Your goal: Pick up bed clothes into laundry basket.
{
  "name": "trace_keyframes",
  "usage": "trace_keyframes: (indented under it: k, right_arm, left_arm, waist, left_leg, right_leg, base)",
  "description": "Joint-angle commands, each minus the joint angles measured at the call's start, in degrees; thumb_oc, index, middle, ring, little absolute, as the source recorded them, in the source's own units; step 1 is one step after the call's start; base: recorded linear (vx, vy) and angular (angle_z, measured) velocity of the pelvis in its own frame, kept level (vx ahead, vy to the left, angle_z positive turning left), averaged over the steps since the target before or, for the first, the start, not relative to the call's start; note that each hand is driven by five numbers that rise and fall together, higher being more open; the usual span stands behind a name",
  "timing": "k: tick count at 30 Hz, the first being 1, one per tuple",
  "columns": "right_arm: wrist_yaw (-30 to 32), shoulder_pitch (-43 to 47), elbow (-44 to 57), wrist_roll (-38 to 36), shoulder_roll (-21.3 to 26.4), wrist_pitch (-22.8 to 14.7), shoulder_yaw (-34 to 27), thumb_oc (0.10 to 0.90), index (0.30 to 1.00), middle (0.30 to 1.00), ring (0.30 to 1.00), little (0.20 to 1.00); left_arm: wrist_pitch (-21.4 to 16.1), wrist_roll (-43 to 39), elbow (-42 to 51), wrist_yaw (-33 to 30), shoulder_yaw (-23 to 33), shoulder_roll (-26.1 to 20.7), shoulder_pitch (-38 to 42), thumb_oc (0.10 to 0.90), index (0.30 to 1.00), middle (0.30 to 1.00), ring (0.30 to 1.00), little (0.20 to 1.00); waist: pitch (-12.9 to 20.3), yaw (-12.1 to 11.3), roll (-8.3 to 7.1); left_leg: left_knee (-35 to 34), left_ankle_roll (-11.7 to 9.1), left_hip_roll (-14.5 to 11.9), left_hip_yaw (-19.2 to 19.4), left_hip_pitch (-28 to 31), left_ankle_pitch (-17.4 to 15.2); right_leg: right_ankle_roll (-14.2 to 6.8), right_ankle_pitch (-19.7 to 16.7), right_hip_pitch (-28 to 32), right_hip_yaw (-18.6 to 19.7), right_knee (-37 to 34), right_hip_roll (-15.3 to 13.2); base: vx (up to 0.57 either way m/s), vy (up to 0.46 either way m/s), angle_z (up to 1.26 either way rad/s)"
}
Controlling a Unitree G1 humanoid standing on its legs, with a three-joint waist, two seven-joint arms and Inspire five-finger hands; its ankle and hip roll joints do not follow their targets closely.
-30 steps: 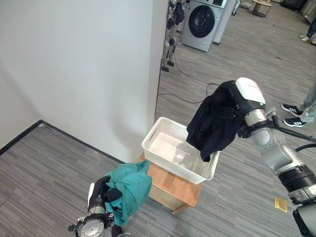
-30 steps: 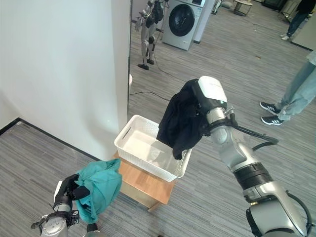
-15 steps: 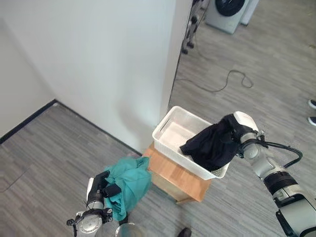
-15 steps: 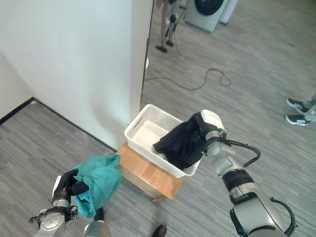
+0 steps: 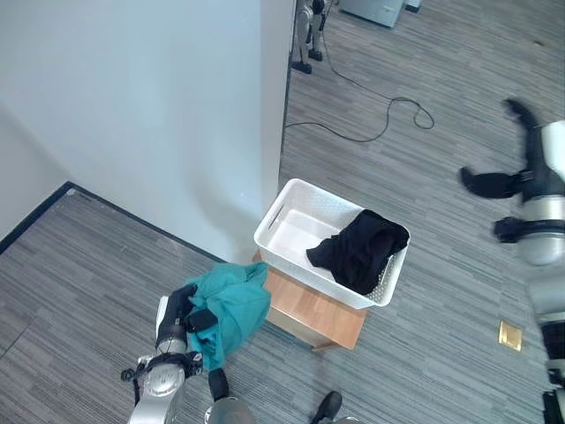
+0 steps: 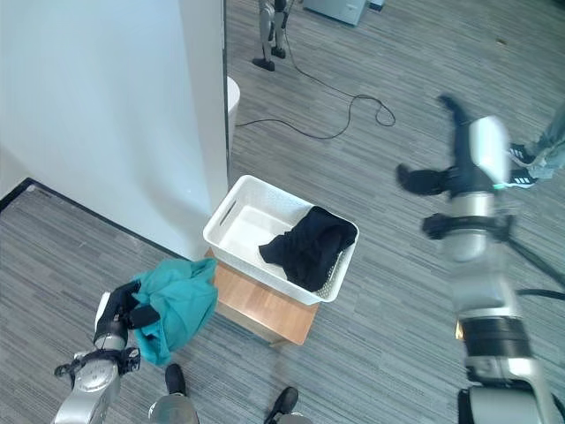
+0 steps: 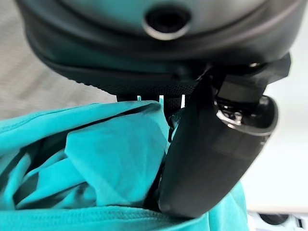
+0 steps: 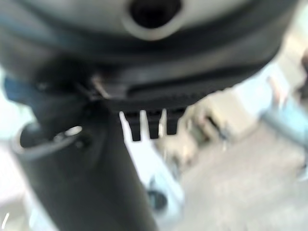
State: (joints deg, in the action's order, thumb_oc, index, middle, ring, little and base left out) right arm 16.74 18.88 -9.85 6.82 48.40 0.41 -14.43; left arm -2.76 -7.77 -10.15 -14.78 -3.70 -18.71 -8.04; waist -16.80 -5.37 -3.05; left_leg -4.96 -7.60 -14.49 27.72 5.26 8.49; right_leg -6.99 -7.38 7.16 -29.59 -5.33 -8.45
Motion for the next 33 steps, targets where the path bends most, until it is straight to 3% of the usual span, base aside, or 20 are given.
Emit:
trace_keyframes:
  k: [1,2,4,6,10,14,16,20,22,27,33]
  right_arm:
    - [5.73,-5.48,1.46,-2.17,4.28,-3.53,-5.68,0.8,0.9,0.9,0.9,0.9]
    - [6.65,-9.67,0.64,-2.19,1.47,-3.29,-7.86,0.8,0.9,0.9,0.9,0.9]
    - [6.4,-12.05,-0.37,-2.28,-0.34,-3.3,-8.95,0.8,0.9,0.9,0.9,0.9]
    - [5.85,-16.21,-4.23,-3.88,-3.73,-2.62,-9.49,0.8,0.9,0.9,0.9,0.9]
    - [3.97,-21.92,-14.03,-2.46,-10.61,-0.69,-5.75,0.8,0.9,0.9,0.9,0.9]
    - [1.77,-23.72,-28.45,-2.36,-15.03,1.48,-0.81,0.8,0.9,0.9,0.9,0.9]
    - [-0.54,-24.15,-39.8,-4.05,-18.6,1.95,2.58,0.8,0.9,0.9,0.9,0.9]
    - [-2.79,-25.72,-48.81,-5.47,-21.79,2.11,4.71,0.8,0.9,0.9,0.9,0.9]
    - [-4.13,-27.8,-54.07,-7.37,-23.38,1.89,5.12,0.8,0.9,0.9,0.9,0.9]
    - [-4.18,-30.5,-58.87,-11.42,-24.72,1.48,2.63,0.8,0.9,0.9,0.9,0.9]
    - [-4.33,-31.85,-60.99,-12.91,-25.0,1.22,2.52,0.8,0.9,0.9,0.9,0.9]
  left_arm:
    - [-6.64,5.08,10.58,-3.61,1.8,-2.93,5.79,0.4,0.3,0.3,0.3,0.3]
    - [-7.23,4.02,14.65,-4.02,3.13,-2.96,6.71,0.4,0.3,0.3,0.3,0.3]
    - [-7.26,3.3,17.15,-3.37,2.88,-3.51,7.17,0.4,0.3,0.3,0.3,0.3]
    - [-9.36,-2.31,26.05,0.29,1.96,-5.2,9.88,0.4,0.3,0.3,0.3,0.3]
    - [-11.34,-5.18,34.8,3.06,0.76,-6.8,16.55,0.4,0.3,0.3,0.3,0.3]
    - [-12.5,-5.29,38.48,3.55,-2.05,-5.43,22.67,0.4,0.3,0.3,0.3,0.3]
    - [-12.19,-1.91,36.56,2.44,-5.22,-4.19,27.77,0.4,0.3,0.3,0.3,0.3]
    - [-10.33,4.6,29.51,0.53,-8.04,-3.51,30.41,0.4,0.3,0.3,0.3,0.3]
    - [-6.77,15.2,17.56,-2.4,-10.27,-5.63,33.83,0.4,0.3,0.3,0.3,0.3]
    - [-3.16,27.71,5.7,-5.54,-11.98,-10.45,36.13,0.4,0.3,0.3,0.3,0.3]
    - [-0.22,33.93,-3.29,-7.65,-13.04,-10.85,37.04,0.4,0.3,0.3,0.3,0.3]
  waist:
    - [8.15,4.66,-1.38]
    - [8.5,6.04,-0.89]
    - [8.87,6.41,-0.82]
    - [9.18,8.46,0.06]
    - [9.33,11.33,1.49]
    - [9.26,13.27,2.4]
    - [9.02,14.7,3.05]
    - [8.85,16.33,3.62]
    - [8.66,18.22,4.11]
    - [8.63,20.0,4.7]
    - [8.54,20.76,4.77]
  left_leg:
    - [-0.04,0.19,0.12,1.51,0.33,-9.71]
    - [-0.04,0.48,0.3,1.73,0.79,-10.12]
    - [-0.04,0.62,0.39,1.82,0.79,-10.13]
    - [-0.04,0.88,0.46,2.25,1.15,-10.4]
    - [-0.04,1.17,0.87,3.15,1.88,-10.73]
    - [-0.04,1.17,1.3,3.45,2.39,-11.27]
    - [-0.04,1.28,1.48,3.81,2.38,-11.02]
    - [-0.04,1.16,1.73,4.5,2.57,-11.17]
    - [-0.04,0.87,1.8,5.18,3.16,-11.54]
    - [-0.04,0.35,1.72,6.83,2.98,-11.01]
    - [-0.04,0.01,1.58,8.17,2.98,-10.86]
  right_leg:
    - [-2.54,9.54,2.56,0.44,0.33,-3.37]
    - [-2.5,9.6,2.53,0.94,0.33,-3.44]
    - [-2.46,9.57,2.36,1.21,0.33,-3.44]
    - [-2.35,9.62,2.01,2.42,0.33,-3.52]
    - [-2.33,9.59,1.99,3.53,0.33,-3.74]
    - [-2.53,9.64,2.17,3.96,0.33,-3.96]
    - [-2.57,9.29,1.75,4.67,0.33,-4.31]
    - [-2.75,9.13,1.27,5.29,0.33,-4.32]
    - [-3.06,9.09,1.14,5.69,0.33,-4.3]
    - [-3.68,8.25,-0.12,5.93,0.33,-4.5]
    - [-4.26,7.71,-0.8,6.04,0.33,-4.67]
  base:
    - [0.04,-0.009,-0.16]
    - [0.02,-0.014,-0.25]
    - [0.01,-0.019,-0.21]
    - [0.0,-0.017,-0.23]
    - [0.01,0.008,-0.14]
    - [0.0,0.005,-0.08]
    - [-0.01,0.004,-0.02]
    - [0.0,0.018,-0.11]
    - [0.03,0.009,-0.13]
    - [0.0,0.008,-0.18]
    - [0.01,0.01,-0.15]
